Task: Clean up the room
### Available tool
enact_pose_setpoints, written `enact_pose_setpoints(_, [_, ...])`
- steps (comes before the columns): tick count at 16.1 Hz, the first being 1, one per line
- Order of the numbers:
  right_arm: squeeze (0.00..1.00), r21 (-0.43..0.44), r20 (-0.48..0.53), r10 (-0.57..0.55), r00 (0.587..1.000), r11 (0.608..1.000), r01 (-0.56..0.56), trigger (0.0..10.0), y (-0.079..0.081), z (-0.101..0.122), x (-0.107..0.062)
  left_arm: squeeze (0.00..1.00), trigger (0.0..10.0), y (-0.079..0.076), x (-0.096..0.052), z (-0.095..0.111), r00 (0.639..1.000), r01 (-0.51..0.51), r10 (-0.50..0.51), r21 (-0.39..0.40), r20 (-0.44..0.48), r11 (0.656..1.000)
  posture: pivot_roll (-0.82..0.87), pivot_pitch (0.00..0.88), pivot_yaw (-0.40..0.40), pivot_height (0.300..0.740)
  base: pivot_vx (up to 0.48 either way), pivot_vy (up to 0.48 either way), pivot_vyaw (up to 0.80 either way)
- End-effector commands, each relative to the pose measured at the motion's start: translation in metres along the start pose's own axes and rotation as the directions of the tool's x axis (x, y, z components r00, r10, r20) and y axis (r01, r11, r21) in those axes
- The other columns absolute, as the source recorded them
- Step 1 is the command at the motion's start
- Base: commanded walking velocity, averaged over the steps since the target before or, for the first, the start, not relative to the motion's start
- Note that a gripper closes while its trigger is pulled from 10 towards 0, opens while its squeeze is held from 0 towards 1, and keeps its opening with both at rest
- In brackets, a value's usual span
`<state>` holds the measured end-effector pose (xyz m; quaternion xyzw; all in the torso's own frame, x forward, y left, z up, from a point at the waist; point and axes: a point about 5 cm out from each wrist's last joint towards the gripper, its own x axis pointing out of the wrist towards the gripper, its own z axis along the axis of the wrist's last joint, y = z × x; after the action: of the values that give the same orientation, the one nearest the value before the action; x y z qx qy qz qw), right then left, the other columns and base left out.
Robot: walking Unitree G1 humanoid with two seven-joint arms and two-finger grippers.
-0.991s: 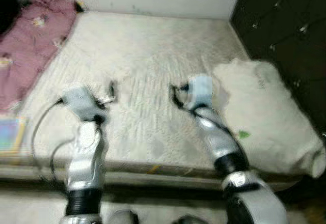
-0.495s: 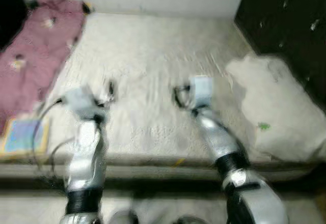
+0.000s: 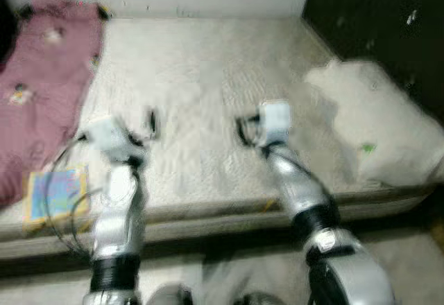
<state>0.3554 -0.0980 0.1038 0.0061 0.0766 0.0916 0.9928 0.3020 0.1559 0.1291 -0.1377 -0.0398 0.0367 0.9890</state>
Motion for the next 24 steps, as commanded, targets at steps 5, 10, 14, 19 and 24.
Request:
enact_pose_setpoints(5, [0.0, 0.004, 0.001, 0.011, 1.0, 1.0, -0.011, 10.0, 0.0055, 0.0029, 0.0019, 0.0, 10.0, 0.0038, 0.0022, 0.0046, 1.0, -0.01, 0.01, 0.012, 0.012, 1.0, 0.08, 0.0, -0.045, 0.74, 0.0, 0.48, 0.0])
enact_pose_setpoints(10, [0.0, -0.004, -0.004, 0.02, 1.0, 1.0, -0.02, 10.0, 0.0063, 0.0019, 0.0024, 0.0, 10.0, 0.0024, 0.0018, 0.0081, 0.999, 0.009, -0.01, 0.032, 0.042, 0.999, 0.08, 0.0, -0.046, 0.74, 0.0, 0.192, 0.0])
enact_pose_setpoints(14, [0.0, -0.01, -0.002, 0.024, 1.0, 1.0, -0.024, 10.0, 0.0068, 0.002, 0.0027, 0.0, 10.0, 0.001, 0.0011, 0.0089, 0.998, 0.026, -0.027, 0.025, 0.052, 0.999, 0.08, 0.0, -0.046, 0.74, 0.062, 0.0, 0.0])
enact_pose_setpoints(19, [0.0, -0.011, -0.002, 0.026, 1.0, 1.0, -0.026, 10.0, 0.0078, 0.0016, 0.0028, 0.0, 10.0, 0.0008, 0.0012, 0.009, 0.998, 0.033, -0.034, 0.028, 0.054, 0.999, 0.08, 0.0, -0.045, 0.74, 0.296, 0.0, 0.0])
enact_pose_setpoints(24, [0.0, -0.007, -0.002, 0.023, 1.0, 1.0, -0.023, 10.0, 0.0078, 0.0026, 0.0036, 0.0, 10.0, 0.0011, 0.0022, 0.0096, 0.998, 0.03, -0.032, 0.026, 0.055, 0.999, 0.08, 0.0, -0.043, 0.74, 0.303, 0.0, 0.0])
